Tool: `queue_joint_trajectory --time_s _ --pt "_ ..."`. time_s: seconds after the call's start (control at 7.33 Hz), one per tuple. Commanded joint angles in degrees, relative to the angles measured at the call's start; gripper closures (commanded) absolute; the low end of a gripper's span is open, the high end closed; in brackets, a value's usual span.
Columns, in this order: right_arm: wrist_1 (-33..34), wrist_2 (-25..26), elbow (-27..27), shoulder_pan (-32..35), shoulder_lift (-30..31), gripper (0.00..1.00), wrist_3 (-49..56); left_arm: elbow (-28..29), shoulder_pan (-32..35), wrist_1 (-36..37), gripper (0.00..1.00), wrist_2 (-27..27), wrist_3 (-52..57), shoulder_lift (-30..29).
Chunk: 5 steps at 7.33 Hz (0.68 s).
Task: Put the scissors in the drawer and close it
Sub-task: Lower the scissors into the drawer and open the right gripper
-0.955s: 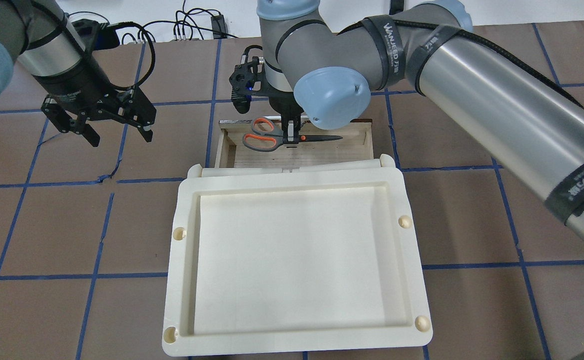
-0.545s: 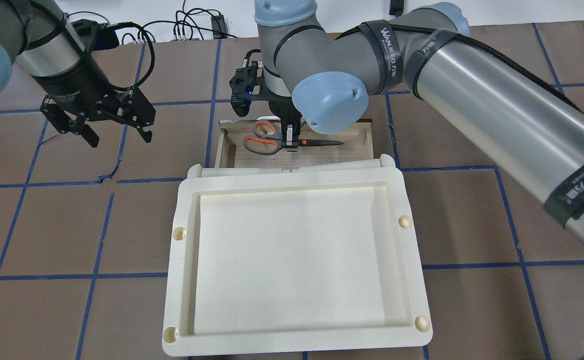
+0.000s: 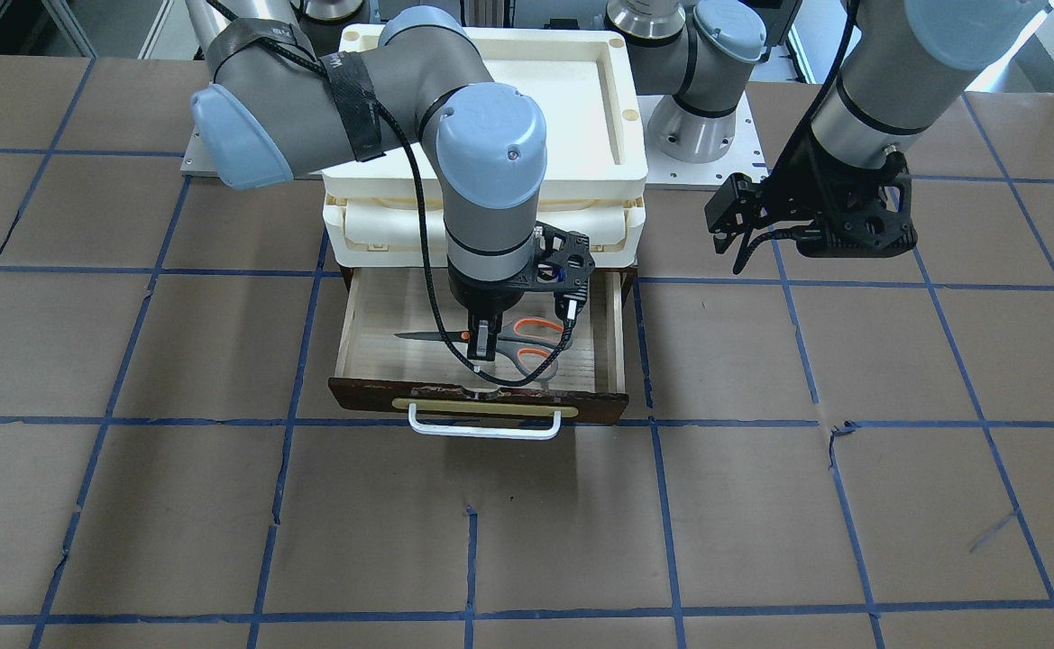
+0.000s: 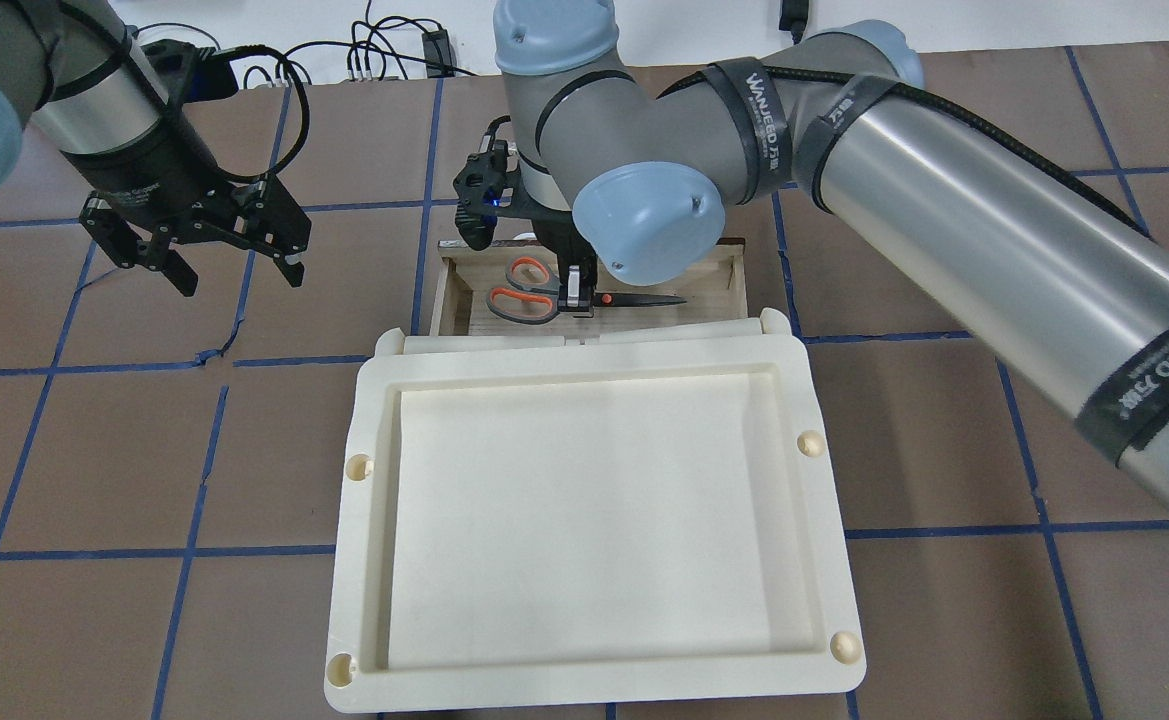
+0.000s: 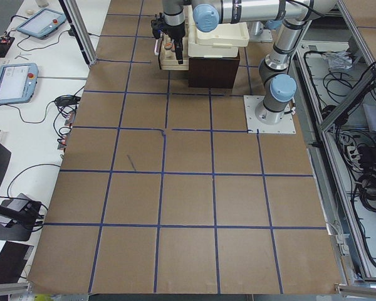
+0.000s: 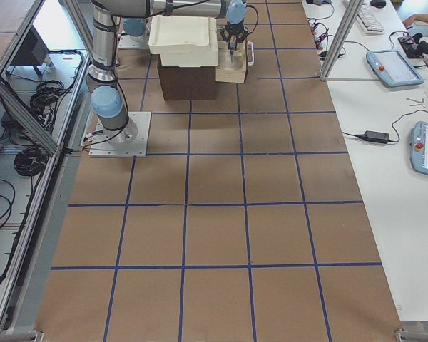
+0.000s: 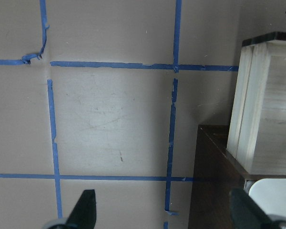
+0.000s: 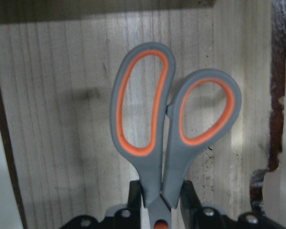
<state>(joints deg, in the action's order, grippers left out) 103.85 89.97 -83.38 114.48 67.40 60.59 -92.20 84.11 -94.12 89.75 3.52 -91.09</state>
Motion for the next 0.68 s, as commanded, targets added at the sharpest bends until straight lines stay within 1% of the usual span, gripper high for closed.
queue_joint_trajectory --time_s 0.0,0.14,0.27,0.41,0.55 --pt "0.04 -0.23 -0.12 0.04 -0.25 0.60 -0.03 -0.61 0.00 0.08 0.00 0.07 0.08 0.04" --pt "0.04 -0.58 -0.12 0.04 -0.42 0.36 -0.03 -0.35 0.00 0.08 0.00 0.07 0.08 0.12" --pt "0.04 -0.67 -0.03 0.04 -0.25 0.29 -0.29 -0.09 0.00 0.25 0.00 -0.02 0.08 0.12" --pt "-0.05 0.20 0.32 0.04 0.36 0.25 -2.39 -0.09 0.00 0.25 0.00 -0.02 0.08 0.12" --pt "-0.40 0.38 1.19 -0.40 1.93 0.25 -3.10 0.00 0.00 0.25 0.00 -0.02 -0.01 0.12"
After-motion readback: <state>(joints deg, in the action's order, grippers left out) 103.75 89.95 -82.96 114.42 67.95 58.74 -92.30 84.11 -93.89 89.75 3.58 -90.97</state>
